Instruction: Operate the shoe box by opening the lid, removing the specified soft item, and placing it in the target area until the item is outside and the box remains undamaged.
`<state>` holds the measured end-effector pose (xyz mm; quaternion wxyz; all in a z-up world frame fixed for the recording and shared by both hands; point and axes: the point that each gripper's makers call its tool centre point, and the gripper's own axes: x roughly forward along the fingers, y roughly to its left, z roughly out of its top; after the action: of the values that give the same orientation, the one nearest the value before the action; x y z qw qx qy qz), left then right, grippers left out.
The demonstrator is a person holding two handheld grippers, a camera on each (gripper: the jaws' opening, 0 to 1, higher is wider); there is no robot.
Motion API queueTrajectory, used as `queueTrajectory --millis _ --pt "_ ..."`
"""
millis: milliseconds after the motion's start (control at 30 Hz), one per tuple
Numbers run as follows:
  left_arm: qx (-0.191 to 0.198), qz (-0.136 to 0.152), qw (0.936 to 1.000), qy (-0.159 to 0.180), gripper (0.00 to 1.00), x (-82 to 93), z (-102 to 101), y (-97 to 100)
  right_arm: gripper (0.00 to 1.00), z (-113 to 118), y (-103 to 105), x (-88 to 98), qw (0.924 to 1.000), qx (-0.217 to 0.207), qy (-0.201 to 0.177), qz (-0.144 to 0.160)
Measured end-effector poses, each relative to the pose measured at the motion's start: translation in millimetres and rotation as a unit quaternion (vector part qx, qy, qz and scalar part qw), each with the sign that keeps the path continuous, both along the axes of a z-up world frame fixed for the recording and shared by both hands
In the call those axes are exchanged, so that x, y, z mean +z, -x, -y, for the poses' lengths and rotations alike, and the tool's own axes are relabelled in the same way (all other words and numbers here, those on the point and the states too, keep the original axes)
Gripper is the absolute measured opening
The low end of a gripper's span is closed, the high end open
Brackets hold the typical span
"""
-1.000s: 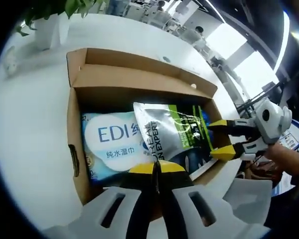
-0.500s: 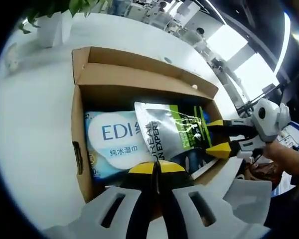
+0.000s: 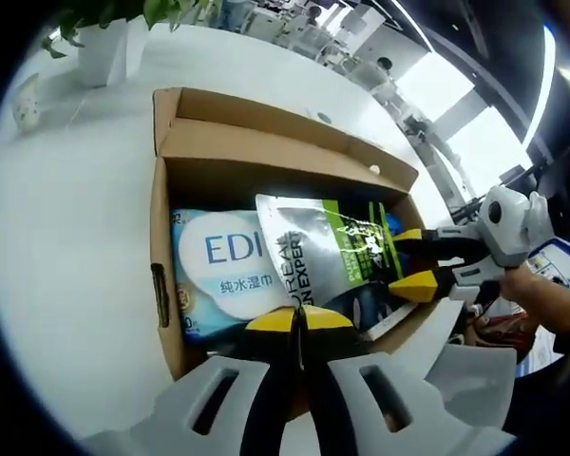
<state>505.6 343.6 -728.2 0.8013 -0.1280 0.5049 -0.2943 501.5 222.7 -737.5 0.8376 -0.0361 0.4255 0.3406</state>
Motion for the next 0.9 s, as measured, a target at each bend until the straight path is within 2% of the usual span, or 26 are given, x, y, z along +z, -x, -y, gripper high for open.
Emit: queueTrajectory --millis 233,467,667,900 --pt "0.004 -0.001 1.0000 0.004 0.00 -0.3 -2.2 -0.2 0.42 -6.9 4.3 -1.9 0.9997 0.014 -0.010 -0.017" --pt "0.002 0.001 1.0000 0.005 0.00 -0.1 -1.1 -0.2 0.39 -13.1 2.2 3.2 0.9994 0.007 -0.028 -0.017" --pt "0.002 0.006 1.0000 0.003 0.00 -0.2 -0.9 -0.5 0.22 -4.5 -2.9 8.3 0.9995 -0.010 -0.029 -0.009" --pt "-0.002 0.011 0.9999 -0.002 0.00 0.2 -0.4 0.1 0.12 -5.0 -6.0 15.6 0.9989 -0.022 -0.041 -0.004"
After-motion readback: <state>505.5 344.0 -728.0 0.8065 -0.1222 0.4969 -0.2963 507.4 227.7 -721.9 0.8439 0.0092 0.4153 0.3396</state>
